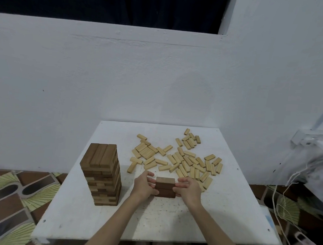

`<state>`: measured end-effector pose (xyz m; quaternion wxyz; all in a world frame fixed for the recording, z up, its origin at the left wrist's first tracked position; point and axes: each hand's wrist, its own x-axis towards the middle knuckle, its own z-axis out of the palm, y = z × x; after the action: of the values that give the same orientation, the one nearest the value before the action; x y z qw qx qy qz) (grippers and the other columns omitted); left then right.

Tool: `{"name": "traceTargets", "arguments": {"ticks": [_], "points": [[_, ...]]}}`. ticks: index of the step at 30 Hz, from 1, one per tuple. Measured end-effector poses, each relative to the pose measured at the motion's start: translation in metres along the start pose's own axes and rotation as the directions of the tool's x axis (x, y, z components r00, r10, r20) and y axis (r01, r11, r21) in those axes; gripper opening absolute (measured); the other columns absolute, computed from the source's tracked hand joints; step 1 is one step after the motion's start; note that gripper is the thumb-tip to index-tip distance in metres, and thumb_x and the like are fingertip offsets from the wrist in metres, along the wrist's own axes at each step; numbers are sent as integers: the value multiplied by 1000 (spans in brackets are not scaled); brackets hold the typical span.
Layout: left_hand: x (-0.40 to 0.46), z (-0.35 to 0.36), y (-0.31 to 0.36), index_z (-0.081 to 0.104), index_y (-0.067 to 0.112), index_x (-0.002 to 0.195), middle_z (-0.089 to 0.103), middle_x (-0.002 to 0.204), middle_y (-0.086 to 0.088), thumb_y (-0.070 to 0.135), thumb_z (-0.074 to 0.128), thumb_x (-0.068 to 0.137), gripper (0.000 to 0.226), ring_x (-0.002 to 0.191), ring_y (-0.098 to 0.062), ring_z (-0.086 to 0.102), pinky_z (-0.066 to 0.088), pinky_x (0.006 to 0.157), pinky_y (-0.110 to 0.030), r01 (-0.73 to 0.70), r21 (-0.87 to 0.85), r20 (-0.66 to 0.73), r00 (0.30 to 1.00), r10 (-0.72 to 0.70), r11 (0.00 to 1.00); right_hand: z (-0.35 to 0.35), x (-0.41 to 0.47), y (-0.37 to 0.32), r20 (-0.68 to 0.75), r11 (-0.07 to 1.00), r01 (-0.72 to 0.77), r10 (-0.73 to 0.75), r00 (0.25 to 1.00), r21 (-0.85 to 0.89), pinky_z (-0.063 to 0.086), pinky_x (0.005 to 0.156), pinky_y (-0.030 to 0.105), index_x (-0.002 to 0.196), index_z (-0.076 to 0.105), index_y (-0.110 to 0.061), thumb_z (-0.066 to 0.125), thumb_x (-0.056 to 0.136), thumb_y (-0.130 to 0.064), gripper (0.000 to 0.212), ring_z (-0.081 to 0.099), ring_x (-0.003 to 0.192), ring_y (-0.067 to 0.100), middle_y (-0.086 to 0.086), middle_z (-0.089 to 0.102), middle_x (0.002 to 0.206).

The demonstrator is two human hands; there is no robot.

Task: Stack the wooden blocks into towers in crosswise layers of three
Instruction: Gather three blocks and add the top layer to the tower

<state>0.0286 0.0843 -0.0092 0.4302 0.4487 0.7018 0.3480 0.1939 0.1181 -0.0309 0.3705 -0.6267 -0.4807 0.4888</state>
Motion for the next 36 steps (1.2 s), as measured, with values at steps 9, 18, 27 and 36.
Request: {"name": "traceTargets", "arguments": {"ticks": [9, 18, 27, 36], "points": [[0, 1, -3, 51, 12, 104, 60, 93, -4, -9, 77, 66, 50, 69, -10, 54, 46, 57, -15, 4, -42, -17, 1000, -5, 999, 1, 0, 0, 6, 1000, 1, -2, 1000, 8, 59, 70, 34, 92, 61, -8, 74, 72, 10, 30, 67, 80, 22, 8, 67, 83], [2, 0, -6, 52, 13, 104, 60, 92, -2, -5, 80, 65, 51, 76, -14, 59, 52, 66, -20, -1, -46, -22, 1000, 0, 999, 2, -3, 3, -15, 1000, 11, -11, 1000, 20, 60, 74, 40, 86, 62, -15, 76, 70, 5, 30, 68, 81, 21, 3, 69, 83], [2, 3, -5, 53, 12, 102, 62, 88, -3, -8, 78, 65, 50, 77, -14, 60, 50, 62, -19, 12, -44, -47, 999, -14, 999, 3, -3, 0, -32, 1000, -10, 10, 999, 3, 60, 74, 40, 81, 62, -18, 78, 69, 7, 31, 69, 80, 20, 3, 69, 81], [-1, 4, -5, 54, 14, 100, 65, 91, -6, -7, 78, 65, 47, 79, -12, 61, 49, 62, -15, 3, -22, -73, 997, -5, 1000, 4, -7, -3, -71, 1000, -25, 25, 997, 5, 59, 70, 31, 75, 62, -18, 77, 71, 7, 29, 68, 76, 15, 2, 69, 78]]}}
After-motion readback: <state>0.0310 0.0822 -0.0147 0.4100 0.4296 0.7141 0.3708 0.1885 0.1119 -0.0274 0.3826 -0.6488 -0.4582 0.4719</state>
